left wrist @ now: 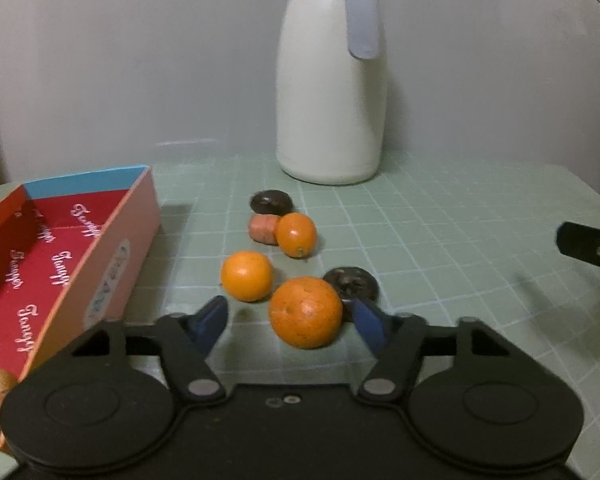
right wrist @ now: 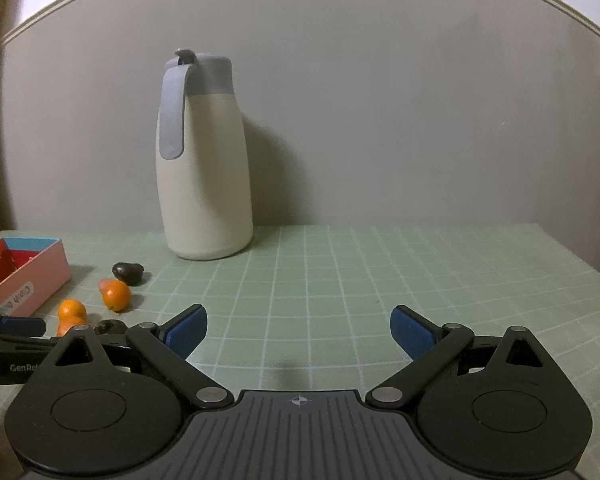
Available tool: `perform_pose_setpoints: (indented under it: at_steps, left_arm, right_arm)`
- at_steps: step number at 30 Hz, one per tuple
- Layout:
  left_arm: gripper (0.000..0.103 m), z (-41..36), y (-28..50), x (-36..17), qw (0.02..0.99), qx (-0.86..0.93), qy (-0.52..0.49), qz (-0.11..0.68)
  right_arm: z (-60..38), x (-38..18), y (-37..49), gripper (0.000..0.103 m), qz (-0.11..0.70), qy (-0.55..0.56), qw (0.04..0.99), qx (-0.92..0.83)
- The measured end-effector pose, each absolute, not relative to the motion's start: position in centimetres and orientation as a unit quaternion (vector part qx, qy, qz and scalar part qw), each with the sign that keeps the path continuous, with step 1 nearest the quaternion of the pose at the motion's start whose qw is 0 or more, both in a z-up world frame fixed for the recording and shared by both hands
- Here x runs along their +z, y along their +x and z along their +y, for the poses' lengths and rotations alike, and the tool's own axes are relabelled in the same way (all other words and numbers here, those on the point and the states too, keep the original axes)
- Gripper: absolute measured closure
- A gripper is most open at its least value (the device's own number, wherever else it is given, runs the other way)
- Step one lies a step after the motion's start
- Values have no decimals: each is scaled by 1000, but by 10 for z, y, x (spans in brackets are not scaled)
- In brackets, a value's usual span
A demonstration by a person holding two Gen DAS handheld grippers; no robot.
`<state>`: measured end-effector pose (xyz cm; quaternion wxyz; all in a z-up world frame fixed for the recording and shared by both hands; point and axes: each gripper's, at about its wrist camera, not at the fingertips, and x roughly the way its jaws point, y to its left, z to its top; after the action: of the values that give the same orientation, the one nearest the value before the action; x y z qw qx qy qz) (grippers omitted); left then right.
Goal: Organize fruits
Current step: 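Grasp the mandarin orange with the left gripper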
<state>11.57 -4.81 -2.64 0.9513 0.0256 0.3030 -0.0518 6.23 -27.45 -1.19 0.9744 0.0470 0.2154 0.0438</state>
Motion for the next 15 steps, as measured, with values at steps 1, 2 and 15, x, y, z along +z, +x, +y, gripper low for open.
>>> perform_pose_setpoints:
  at_steps: [1,2,15]
  left_arm:
    - [75,-49,117,-27,950,-58,23,306]
    - [74,-49,119,-27,948,-66,20,309]
    - [75,-33,86,-1,967,-47,27,247]
  right_arm:
    - [-274,-13,64,5,217,48,974,45]
    - [-273,-13,65,5,218,50,974,46]
    - [-256,-14,66,5,226,46,972,53]
